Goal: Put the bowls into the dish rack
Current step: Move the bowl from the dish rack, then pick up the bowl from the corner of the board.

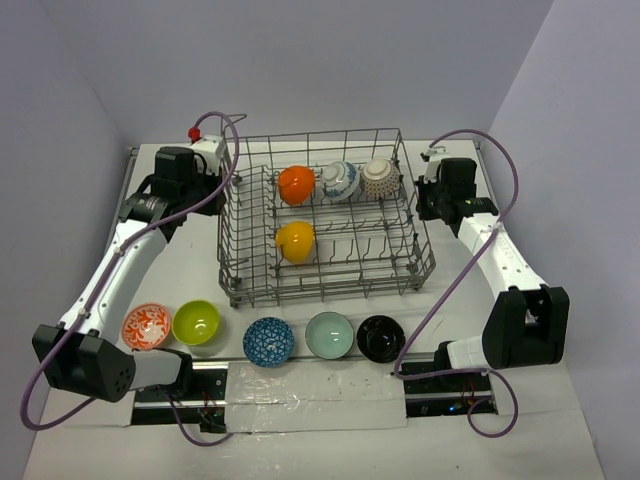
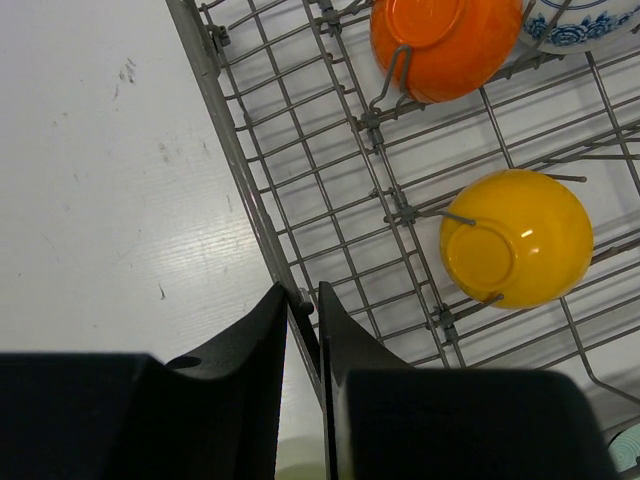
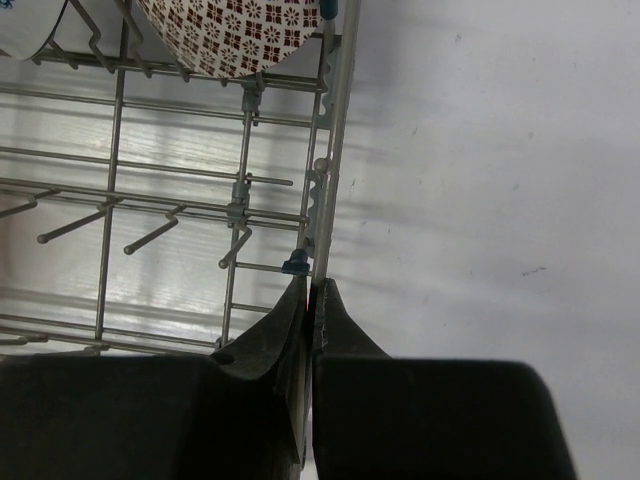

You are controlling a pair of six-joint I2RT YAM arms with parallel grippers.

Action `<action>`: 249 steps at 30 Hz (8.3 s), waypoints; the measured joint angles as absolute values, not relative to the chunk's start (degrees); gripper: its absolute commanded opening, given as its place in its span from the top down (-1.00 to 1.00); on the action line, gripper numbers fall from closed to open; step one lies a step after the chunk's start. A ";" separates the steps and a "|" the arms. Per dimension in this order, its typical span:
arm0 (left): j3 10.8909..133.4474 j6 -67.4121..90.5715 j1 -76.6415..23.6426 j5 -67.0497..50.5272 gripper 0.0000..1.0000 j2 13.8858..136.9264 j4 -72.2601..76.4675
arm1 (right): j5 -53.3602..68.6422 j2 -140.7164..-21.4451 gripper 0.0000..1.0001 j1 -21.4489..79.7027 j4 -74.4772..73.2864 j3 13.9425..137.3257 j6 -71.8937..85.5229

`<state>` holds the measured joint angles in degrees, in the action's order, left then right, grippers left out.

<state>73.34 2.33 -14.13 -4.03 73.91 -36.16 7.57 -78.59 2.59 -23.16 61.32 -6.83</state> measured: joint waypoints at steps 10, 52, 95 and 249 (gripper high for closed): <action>75.50 1.83 -15.05 -1.65 1.00 76.44 -36.25 | 7.60 -78.81 1.00 2.57 -22.92 61.34 -6.81; 80.90 -0.34 -16.08 4.89 1.00 83.57 -33.67 | 4.54 -83.83 1.00 4.27 -21.21 65.43 -6.46; 81.95 -0.49 -16.10 7.42 0.26 84.64 -32.64 | 4.60 -84.25 0.37 5.13 -22.28 65.73 -8.69; 38.52 -26.59 28.82 -0.23 0.33 42.65 -55.64 | 26.30 -61.71 -0.11 20.60 -33.06 58.43 -22.63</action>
<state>38.52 -26.59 28.82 -0.23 42.65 -55.64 26.30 -61.71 20.60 -33.06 58.43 -22.63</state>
